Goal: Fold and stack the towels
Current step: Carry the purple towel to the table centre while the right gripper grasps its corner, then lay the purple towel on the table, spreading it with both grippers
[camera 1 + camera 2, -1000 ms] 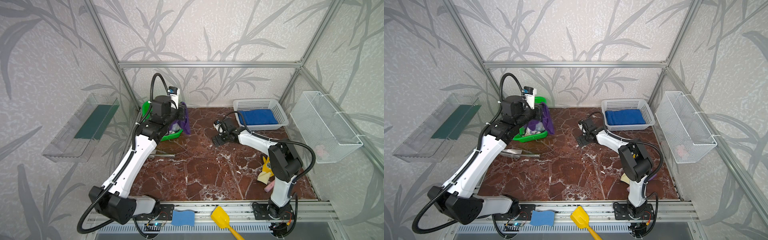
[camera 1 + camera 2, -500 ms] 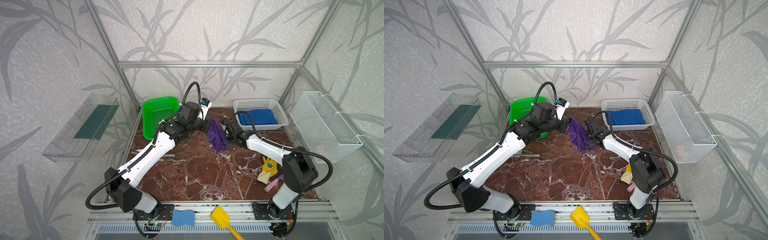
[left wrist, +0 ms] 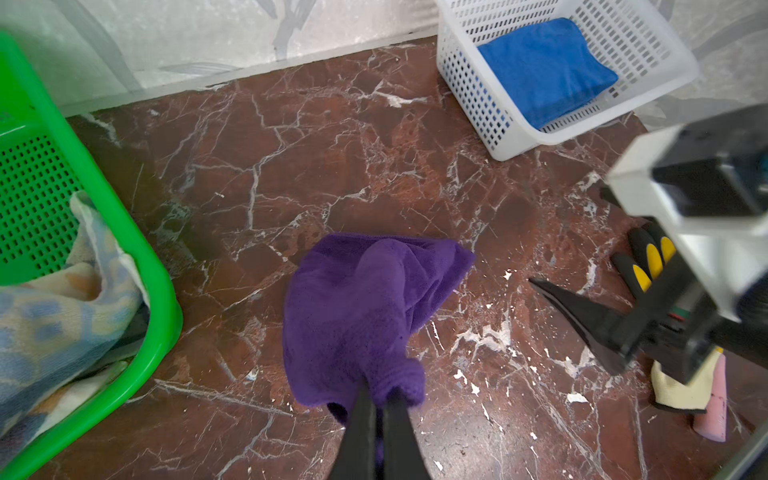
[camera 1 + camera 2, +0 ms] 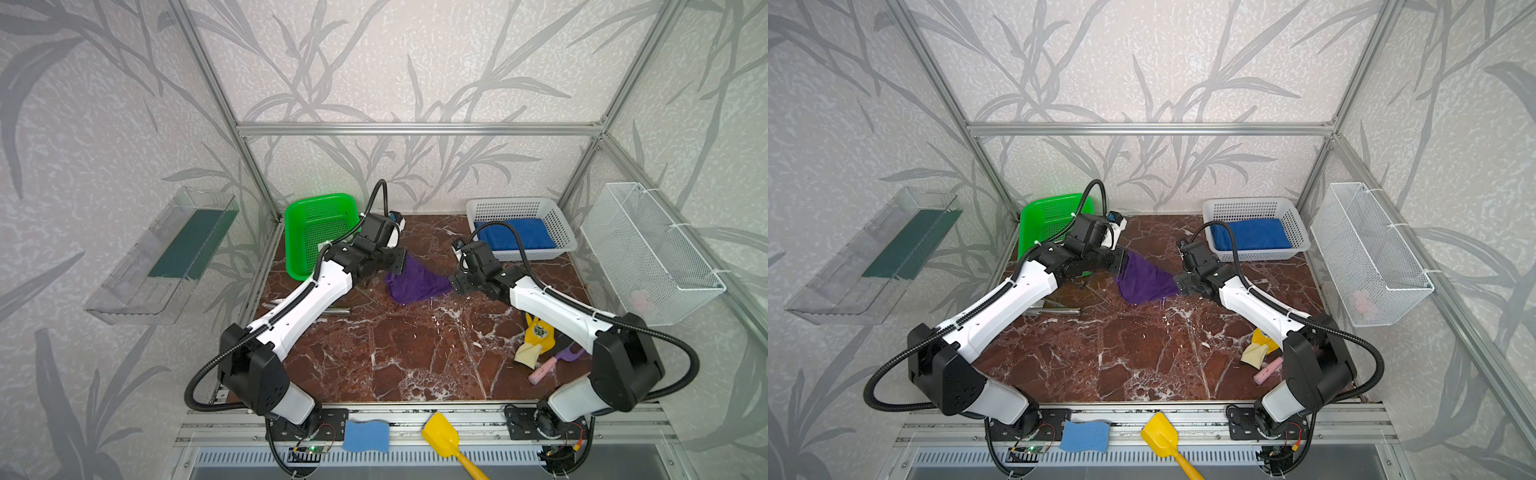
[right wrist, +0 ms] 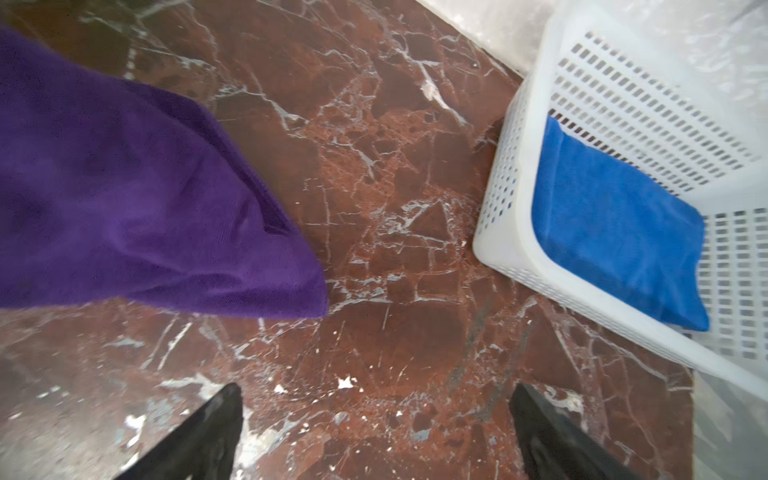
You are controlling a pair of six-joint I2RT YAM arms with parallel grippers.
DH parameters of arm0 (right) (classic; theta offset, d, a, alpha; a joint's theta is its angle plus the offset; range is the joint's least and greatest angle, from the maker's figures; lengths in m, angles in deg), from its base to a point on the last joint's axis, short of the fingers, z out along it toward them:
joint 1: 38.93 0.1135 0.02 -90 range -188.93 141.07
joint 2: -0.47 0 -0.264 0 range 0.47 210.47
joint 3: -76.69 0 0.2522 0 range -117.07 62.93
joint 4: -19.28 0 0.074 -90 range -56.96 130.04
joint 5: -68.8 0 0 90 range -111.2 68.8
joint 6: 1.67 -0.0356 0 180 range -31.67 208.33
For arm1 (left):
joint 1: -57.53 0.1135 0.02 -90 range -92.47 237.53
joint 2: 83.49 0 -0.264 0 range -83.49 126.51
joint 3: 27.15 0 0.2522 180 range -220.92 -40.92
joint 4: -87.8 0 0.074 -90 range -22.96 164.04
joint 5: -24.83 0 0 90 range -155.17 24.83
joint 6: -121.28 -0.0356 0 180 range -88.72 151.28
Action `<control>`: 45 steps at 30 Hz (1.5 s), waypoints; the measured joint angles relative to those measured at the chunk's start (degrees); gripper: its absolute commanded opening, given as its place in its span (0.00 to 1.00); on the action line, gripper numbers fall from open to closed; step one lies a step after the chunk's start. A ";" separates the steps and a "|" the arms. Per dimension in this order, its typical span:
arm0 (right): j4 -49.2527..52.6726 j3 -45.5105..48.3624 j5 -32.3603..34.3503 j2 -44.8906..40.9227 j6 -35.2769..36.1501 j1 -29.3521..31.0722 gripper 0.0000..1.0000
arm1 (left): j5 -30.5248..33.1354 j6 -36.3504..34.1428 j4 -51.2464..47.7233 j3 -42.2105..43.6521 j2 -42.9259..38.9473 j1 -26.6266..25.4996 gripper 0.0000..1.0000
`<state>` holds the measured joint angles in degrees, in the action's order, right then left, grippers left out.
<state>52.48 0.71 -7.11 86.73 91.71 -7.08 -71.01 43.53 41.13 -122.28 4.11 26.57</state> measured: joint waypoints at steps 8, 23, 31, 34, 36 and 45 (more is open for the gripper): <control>-4.42 2.86 -20.57 -4.28 -3.10 1.90 0.86 | -0.98 0.44 0.28 0.00 0.98 0.04 0.00; -20.59 1.99 -24.50 4.20 -17.31 7.78 0.87 | -8.09 0.44 1.97 0.00 2.34 -0.42 0.00; -21.70 1.05 -18.43 5.62 -16.94 9.88 0.87 | -8.22 1.86 2.64 -0.07 2.95 -0.59 0.00; -21.16 2.29 -15.06 3.91 -15.34 10.45 0.87 | -9.35 2.54 3.15 -1.09 5.46 -0.61 0.00; -20.13 4.42 -11.72 1.16 -13.81 10.64 0.87 | -10.43 2.80 3.61 -2.03 8.04 -0.70 0.00; -15.08 10.91 3.23 -11.76 -5.16 9.94 0.91 | -15.52 2.14 2.54 -9.94 23.61 -3.21 0.06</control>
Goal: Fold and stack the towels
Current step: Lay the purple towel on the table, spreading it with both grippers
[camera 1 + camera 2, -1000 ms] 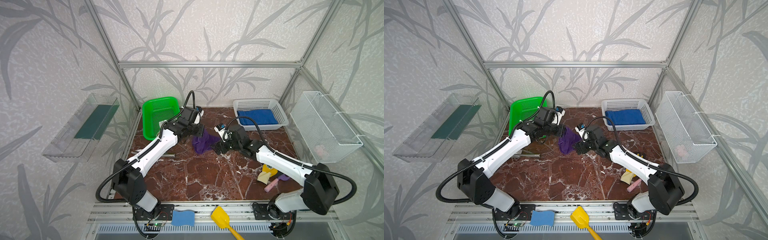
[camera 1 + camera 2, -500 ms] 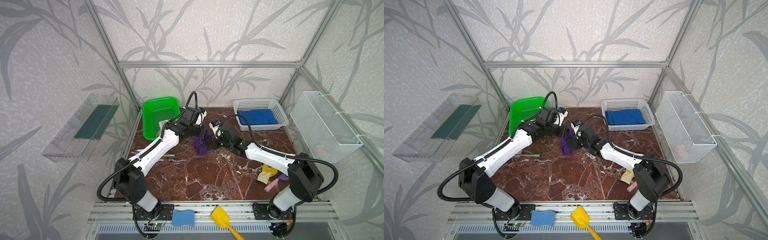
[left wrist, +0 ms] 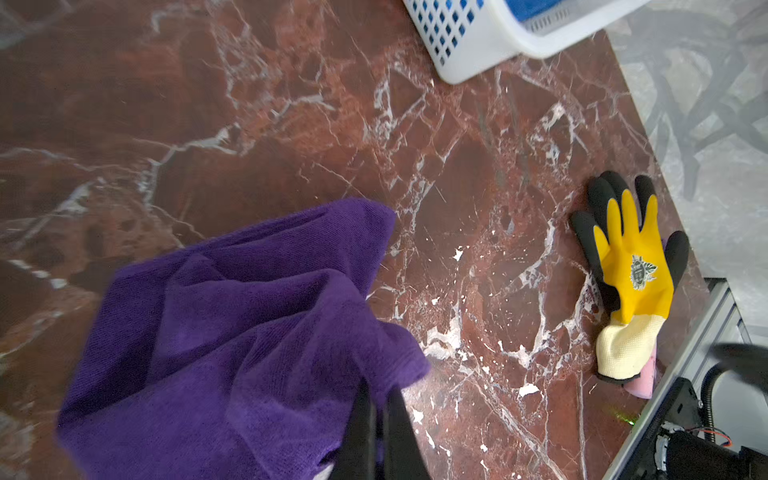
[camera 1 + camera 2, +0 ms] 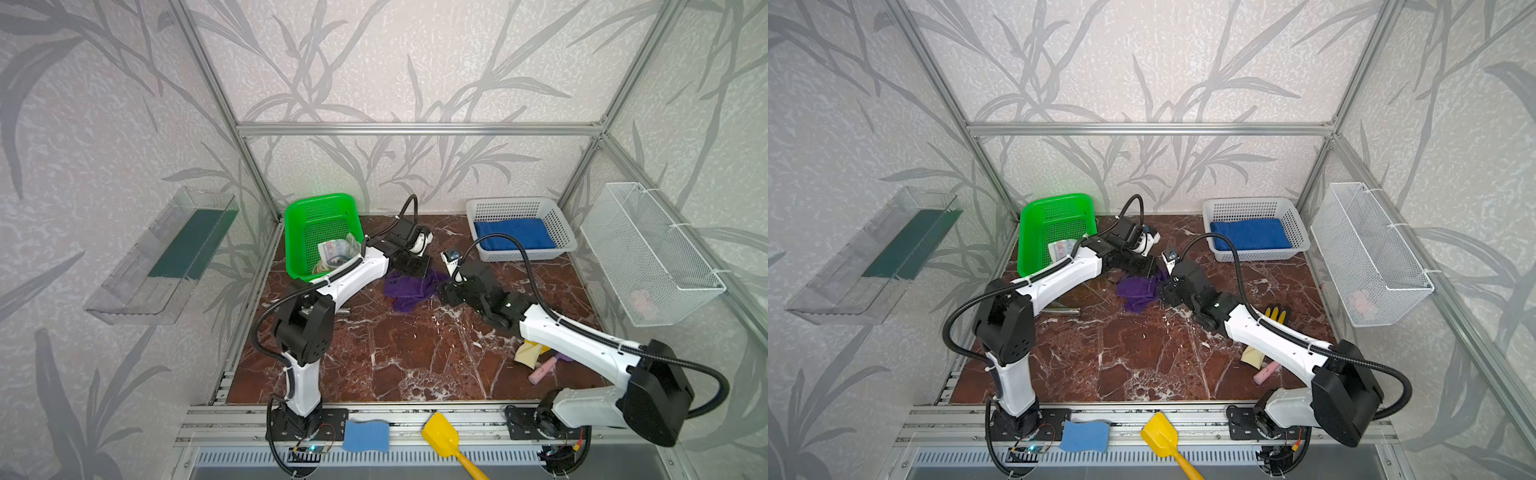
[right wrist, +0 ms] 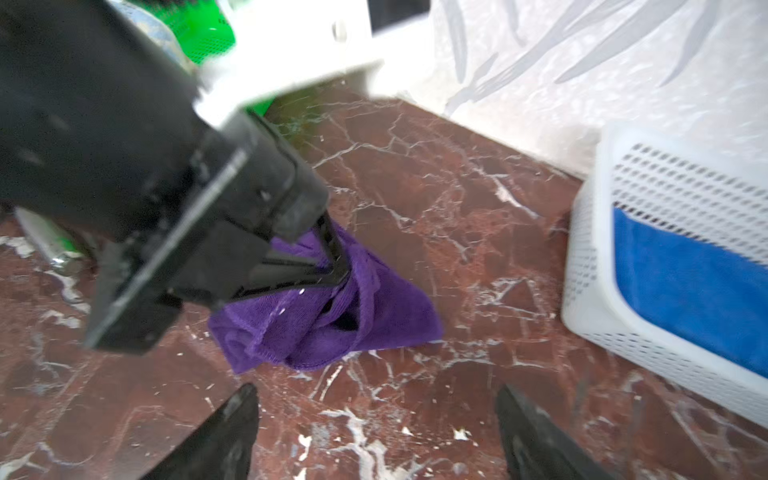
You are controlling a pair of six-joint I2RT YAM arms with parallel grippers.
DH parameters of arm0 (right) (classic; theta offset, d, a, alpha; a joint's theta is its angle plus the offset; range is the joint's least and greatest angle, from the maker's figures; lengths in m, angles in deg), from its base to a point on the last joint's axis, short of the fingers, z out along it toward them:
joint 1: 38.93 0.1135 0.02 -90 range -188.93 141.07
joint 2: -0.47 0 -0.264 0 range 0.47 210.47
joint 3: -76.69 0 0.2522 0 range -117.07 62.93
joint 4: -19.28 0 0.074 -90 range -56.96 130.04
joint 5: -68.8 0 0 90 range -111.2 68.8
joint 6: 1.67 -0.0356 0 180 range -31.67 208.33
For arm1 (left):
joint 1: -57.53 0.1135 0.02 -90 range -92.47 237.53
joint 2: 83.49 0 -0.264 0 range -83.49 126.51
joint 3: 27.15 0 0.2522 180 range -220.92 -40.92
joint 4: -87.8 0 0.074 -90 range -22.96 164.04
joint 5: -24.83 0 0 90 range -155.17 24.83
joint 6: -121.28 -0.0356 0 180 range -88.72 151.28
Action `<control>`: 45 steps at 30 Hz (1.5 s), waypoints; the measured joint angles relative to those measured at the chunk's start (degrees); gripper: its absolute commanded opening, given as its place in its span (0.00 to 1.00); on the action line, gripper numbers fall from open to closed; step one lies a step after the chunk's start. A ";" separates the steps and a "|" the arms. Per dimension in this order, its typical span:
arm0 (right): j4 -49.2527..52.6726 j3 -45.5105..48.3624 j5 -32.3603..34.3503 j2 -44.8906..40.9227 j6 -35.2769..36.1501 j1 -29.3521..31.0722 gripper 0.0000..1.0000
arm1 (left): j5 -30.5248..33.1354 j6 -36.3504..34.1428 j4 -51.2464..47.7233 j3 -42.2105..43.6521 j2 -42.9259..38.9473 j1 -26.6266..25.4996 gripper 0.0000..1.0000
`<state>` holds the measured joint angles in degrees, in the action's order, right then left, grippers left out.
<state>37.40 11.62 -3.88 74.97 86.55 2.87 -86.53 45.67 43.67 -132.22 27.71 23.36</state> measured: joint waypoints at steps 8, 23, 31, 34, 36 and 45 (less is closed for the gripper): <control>1.07 5.14 -0.46 -6.08 10.95 -5.14 0.93 | -0.68 -2.12 -4.33 -4.48 5.77 -0.81 0.65; 4.11 6.34 -17.62 2.71 45.53 -5.77 0.74 | 3.15 -1.11 1.62 7.65 -9.64 8.37 0.94; 2.62 6.71 -27.12 8.31 54.18 -5.75 0.68 | 4.48 2.03 9.84 23.93 -20.15 13.68 0.93; 4.00 4.50 -28.81 12.87 55.84 -5.73 0.63 | 4.90 2.34 11.21 26.08 -21.05 13.88 0.93; 5.55 1.68 -29.05 16.04 56.63 -5.73 0.62 | 5.09 2.38 12.09 26.93 -21.44 14.10 0.93; 9.94 -10.01 -28.72 25.27 59.39 -5.77 0.57 | 5.46 2.38 13.88 29.53 -23.80 15.98 0.93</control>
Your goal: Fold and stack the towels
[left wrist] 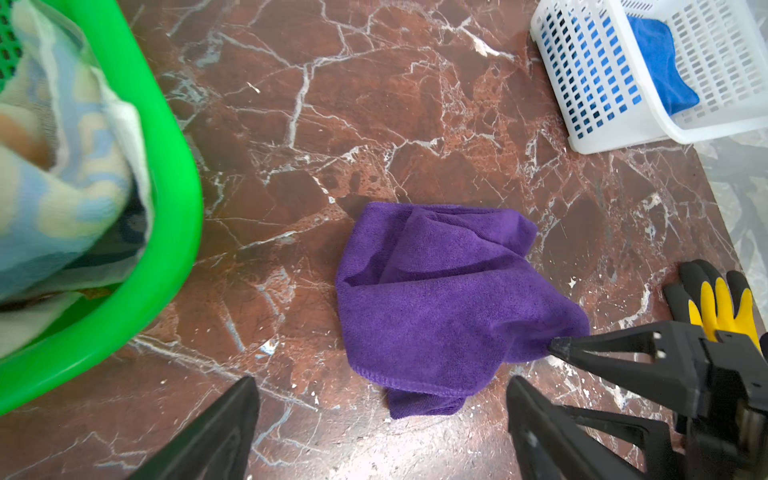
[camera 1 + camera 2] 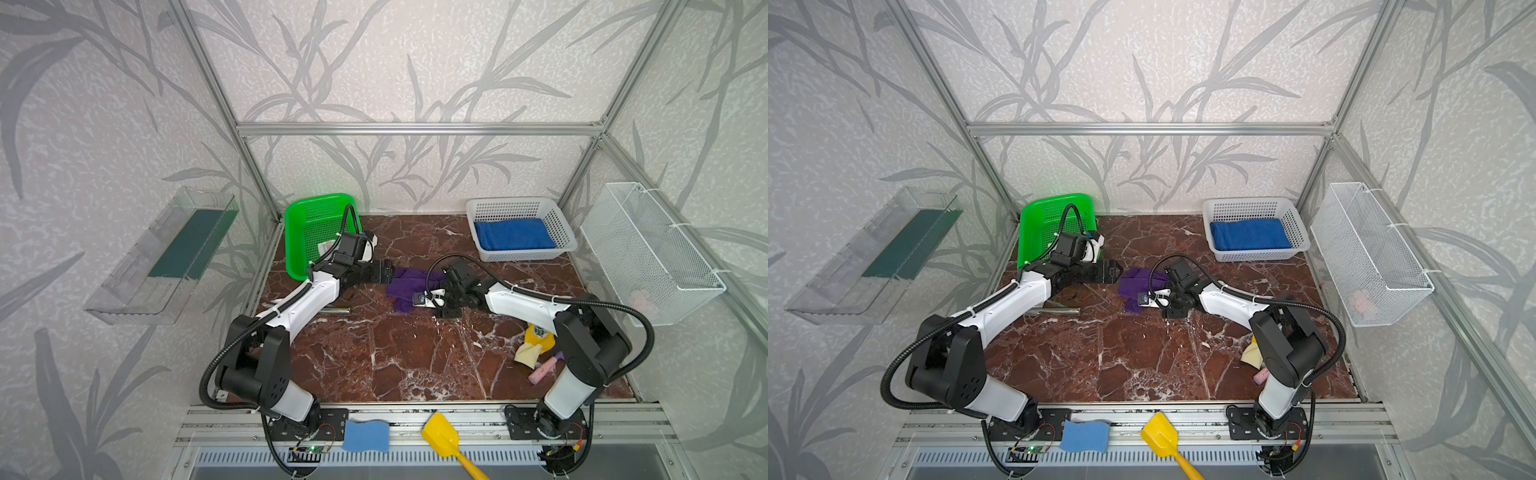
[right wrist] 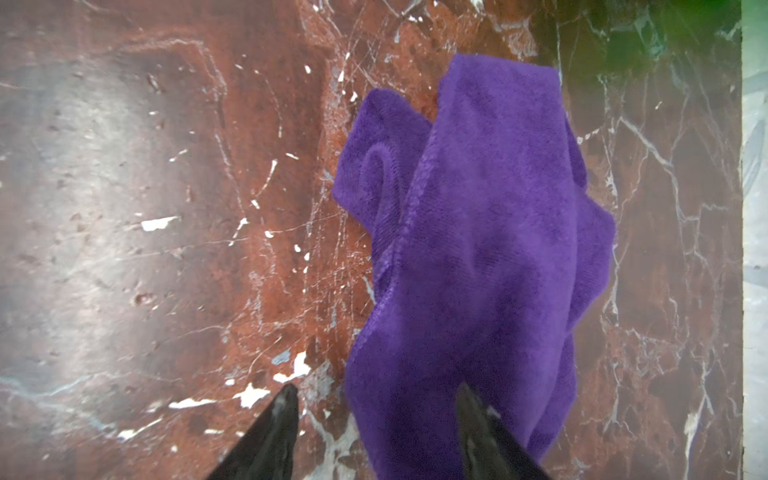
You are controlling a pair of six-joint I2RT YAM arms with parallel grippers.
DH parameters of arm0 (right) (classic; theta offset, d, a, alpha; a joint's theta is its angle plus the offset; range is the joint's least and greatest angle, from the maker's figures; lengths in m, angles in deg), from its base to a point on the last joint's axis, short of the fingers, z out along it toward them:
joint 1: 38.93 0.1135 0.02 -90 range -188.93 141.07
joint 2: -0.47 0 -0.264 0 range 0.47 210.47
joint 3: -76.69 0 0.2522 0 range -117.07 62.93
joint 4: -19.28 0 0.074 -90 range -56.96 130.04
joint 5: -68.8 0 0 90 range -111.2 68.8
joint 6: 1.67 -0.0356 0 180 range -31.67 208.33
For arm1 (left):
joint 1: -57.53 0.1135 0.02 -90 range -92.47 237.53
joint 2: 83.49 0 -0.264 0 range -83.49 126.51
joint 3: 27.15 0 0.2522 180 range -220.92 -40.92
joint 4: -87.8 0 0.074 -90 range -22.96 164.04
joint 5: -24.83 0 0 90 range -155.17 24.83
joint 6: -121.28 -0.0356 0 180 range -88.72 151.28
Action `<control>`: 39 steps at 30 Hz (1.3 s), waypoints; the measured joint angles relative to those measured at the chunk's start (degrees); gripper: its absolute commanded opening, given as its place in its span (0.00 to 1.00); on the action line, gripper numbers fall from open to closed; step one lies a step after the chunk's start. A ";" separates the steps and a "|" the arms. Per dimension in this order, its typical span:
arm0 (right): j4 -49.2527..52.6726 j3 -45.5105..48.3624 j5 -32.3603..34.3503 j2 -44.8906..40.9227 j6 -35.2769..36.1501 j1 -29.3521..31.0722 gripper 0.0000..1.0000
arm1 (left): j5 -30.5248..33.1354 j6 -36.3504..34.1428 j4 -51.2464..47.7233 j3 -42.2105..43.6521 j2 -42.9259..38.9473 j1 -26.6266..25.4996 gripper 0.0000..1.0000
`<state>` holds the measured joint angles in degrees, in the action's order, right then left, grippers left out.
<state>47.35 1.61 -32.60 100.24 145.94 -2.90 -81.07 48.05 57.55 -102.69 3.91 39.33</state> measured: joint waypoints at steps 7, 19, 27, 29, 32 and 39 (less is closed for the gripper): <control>4.39 -3.37 0.61 3.85 2.05 -0.15 0.56 | -0.04 0.00 0.74 0.79 -0.09 1.53 0.93; 5.38 -2.16 2.51 4.61 2.86 -0.33 0.42 | -0.55 0.00 0.74 1.33 -0.09 2.73 0.93; 5.22 -3.93 3.43 7.56 2.91 -1.60 0.33 | -0.61 -0.02 0.74 1.33 -0.09 2.89 0.93; 5.25 -4.79 3.45 8.33 3.43 -1.73 0.26 | -0.61 -0.04 0.72 1.33 -0.09 2.95 0.93; 5.38 -5.97 3.48 9.40 3.69 -1.97 0.14 | -0.57 -0.07 0.68 1.33 -0.04 2.99 0.93; 6.91 -7.02 1.79 10.05 3.74 -3.17 0.00 | -0.46 -0.09 0.66 1.29 0.57 3.10 0.93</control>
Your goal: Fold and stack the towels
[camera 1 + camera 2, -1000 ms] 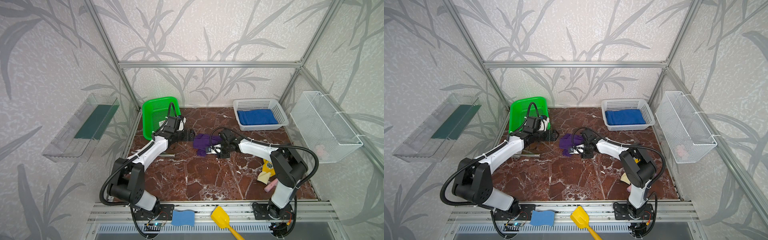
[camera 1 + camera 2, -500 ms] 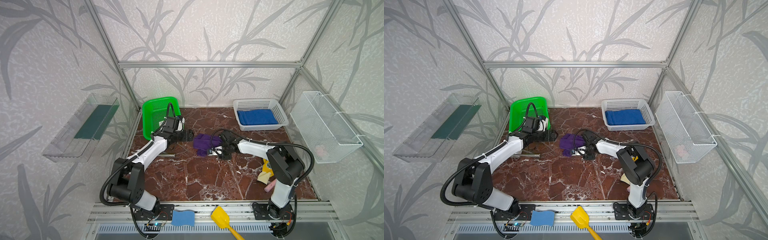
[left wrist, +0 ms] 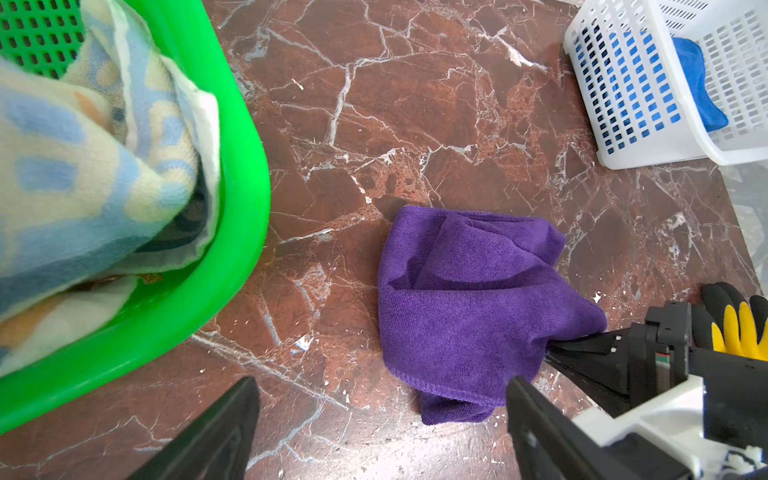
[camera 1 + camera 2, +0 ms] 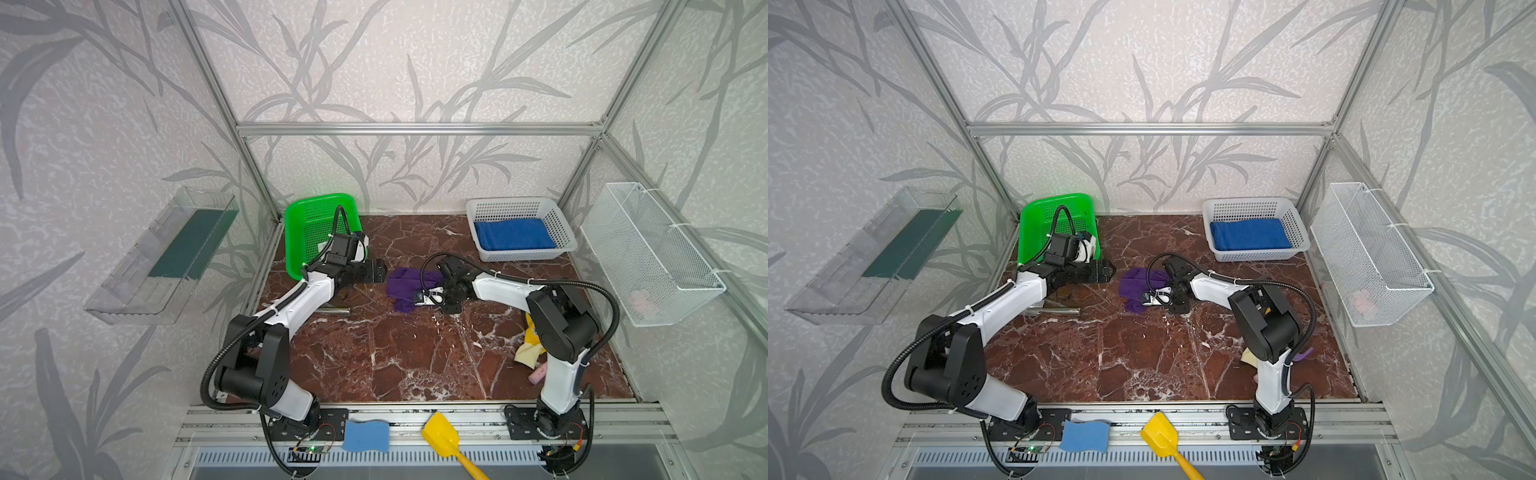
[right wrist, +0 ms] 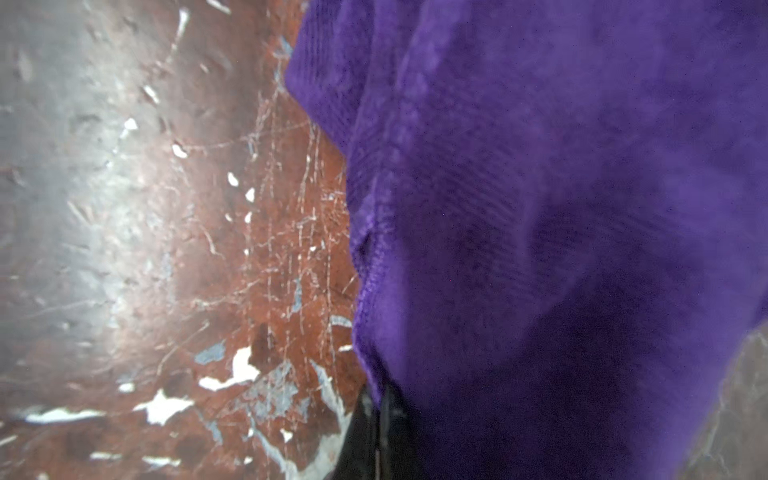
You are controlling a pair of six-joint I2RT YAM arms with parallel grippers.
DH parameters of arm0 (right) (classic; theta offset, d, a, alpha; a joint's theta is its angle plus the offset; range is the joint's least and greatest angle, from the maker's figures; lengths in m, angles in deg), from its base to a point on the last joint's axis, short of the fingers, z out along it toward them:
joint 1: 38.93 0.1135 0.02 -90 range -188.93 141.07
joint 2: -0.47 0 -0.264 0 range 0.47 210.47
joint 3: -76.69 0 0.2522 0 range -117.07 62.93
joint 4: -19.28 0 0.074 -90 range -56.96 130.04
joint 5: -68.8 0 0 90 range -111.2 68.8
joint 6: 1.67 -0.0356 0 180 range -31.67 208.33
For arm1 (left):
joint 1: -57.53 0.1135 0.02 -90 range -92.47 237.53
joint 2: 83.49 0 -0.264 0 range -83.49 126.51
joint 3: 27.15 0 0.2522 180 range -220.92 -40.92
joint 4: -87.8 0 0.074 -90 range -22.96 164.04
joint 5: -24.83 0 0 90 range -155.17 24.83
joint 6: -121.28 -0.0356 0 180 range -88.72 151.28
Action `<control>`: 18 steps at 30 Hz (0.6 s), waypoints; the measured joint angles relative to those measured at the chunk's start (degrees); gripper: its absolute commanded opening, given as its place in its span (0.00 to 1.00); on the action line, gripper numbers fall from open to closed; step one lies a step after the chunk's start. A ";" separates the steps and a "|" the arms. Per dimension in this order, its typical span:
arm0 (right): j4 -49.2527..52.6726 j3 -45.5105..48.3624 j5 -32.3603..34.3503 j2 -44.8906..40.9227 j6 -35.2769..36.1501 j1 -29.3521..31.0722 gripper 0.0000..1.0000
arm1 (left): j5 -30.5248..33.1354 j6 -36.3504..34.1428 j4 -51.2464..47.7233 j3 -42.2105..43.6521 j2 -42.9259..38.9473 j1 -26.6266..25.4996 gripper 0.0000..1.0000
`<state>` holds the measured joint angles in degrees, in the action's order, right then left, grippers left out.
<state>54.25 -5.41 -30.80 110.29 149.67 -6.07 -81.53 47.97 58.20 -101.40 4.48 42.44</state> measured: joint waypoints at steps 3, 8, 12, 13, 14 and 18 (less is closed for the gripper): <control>0.46 -0.57 -2.08 -0.04 -1.60 -0.94 0.00 | 0.00 -0.04 -0.09 0.00 0.57 0.00 0.92; 0.44 -0.94 -7.65 -3.19 -8.24 -3.52 0.00 | 0.22 -1.66 -0.31 0.00 0.72 0.00 0.94; -0.02 -1.97 -9.49 -8.07 -16.92 -5.97 0.00 | 0.87 -3.80 -0.35 0.00 0.61 0.00 0.93; -0.11 -2.64 -9.60 -8.90 -19.28 -6.49 0.00 | 1.16 -4.48 -0.33 0.02 0.50 0.00 0.93; -0.22 -3.69 -9.75 -9.70 -22.58 -7.32 0.00 | 1.38 -5.18 -0.28 0.07 0.39 0.00 0.93; -1.20 -6.34 -9.92 -12.04 -33.07 -9.66 0.00 | 1.73 -8.37 0.04 0.48 -0.44 -0.02 0.92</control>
<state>53.05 -11.74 -40.73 98.25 116.61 -15.73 -79.80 39.59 58.25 -100.92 4.04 42.42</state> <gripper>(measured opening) 0.048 0.921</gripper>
